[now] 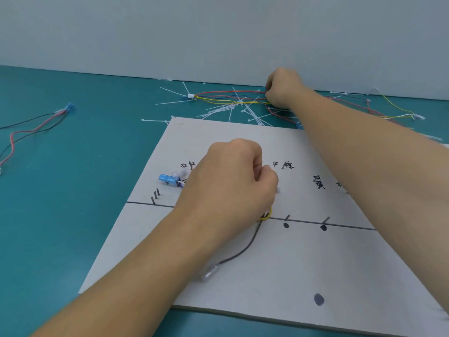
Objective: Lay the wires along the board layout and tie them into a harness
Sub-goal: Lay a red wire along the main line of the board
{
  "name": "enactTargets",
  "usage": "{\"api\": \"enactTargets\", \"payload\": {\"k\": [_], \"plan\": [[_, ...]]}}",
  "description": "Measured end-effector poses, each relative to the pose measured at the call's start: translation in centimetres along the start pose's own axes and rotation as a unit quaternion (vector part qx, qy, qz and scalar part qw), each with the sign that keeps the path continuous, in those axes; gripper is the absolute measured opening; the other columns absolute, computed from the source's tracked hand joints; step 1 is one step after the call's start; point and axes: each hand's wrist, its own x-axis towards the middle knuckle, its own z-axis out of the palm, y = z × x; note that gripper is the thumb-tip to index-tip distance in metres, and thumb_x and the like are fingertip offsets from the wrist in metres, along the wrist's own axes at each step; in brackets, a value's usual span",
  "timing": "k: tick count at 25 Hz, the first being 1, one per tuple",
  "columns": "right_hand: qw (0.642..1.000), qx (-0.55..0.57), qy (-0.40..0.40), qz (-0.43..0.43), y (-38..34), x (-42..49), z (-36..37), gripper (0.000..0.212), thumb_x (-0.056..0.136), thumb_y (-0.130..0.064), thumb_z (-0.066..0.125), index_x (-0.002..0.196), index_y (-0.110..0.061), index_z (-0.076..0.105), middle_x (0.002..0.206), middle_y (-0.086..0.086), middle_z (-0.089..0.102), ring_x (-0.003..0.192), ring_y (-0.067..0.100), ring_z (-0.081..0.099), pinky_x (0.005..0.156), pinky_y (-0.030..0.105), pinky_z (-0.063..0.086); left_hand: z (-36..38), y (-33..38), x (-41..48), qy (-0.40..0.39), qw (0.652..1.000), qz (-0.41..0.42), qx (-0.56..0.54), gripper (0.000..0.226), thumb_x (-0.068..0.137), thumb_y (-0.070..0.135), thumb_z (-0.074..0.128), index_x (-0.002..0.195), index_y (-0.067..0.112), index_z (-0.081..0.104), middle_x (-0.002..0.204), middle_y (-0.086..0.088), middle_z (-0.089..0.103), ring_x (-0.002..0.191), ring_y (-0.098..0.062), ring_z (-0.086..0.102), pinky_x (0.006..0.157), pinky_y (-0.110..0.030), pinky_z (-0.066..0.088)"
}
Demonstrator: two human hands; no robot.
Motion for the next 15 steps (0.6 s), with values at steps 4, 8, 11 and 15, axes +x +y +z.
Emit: {"api": "enactTargets", "payload": {"k": [4, 8, 11, 15], "plan": [[1.0, -0.018, -0.021, -0.008, 0.1, 0.5, -0.1, 0.019, 0.091, -0.007, 0.058, 0.104, -0.006, 0.072, 0.116, 0.019, 0.07, 0.109, 0.036, 0.065, 0.096, 0.04, 0.055, 0.0, -0.2, 0.3, -0.002, 1.0, -0.005, -0.002, 0.025, 0.087, 0.032, 0.061, 0.066, 0.018, 0.058, 0.044, 0.004, 0.039, 0.052, -0.012, 0.047, 0.049, -0.025, 0.029], [0.994, -0.095, 0.009, -0.054, 0.2, -0.6, -0.9, 0.019, 0.094, -0.002, 0.051, 0.111, -0.004, 0.059, 0.12, 0.026, 0.064, 0.109, 0.041, 0.06, 0.091, 0.044, 0.051, -0.3, 0.0, 0.1, -0.006, 1.0, -0.011, -0.008, 0.026, 0.088, 0.032, 0.061, 0.066, 0.019, 0.058, 0.045, 0.005, 0.038, 0.05, -0.011, 0.044, 0.049, -0.024, 0.028], [0.987, -0.073, 0.11, -0.096, -0.8, -1.6, -3.9, 0.018, 0.097, -0.011, 0.053, 0.114, -0.01, 0.057, 0.118, 0.023, 0.064, 0.109, 0.042, 0.059, 0.087, 0.046, 0.048, -0.4, -0.1, 0.2, 0.002, 1.0, -0.013, -0.003, 0.025, 0.088, 0.032, 0.06, 0.067, 0.019, 0.058, 0.047, 0.005, 0.04, 0.052, -0.012, 0.047, 0.05, -0.024, 0.028], [0.96, 0.001, 0.228, -0.165, -3.3, -4.6, -9.0, 0.033, 0.097, -0.041, 0.054, 0.104, -0.011, 0.068, 0.102, 0.013, 0.066, 0.102, 0.034, 0.057, 0.081, 0.038, 0.041, -0.7, -0.1, 0.3, 0.012, 1.0, -0.02, -0.006, 0.024, 0.087, 0.031, 0.061, 0.067, 0.019, 0.059, 0.047, 0.005, 0.042, 0.052, -0.012, 0.047, 0.05, -0.024, 0.029]]}}
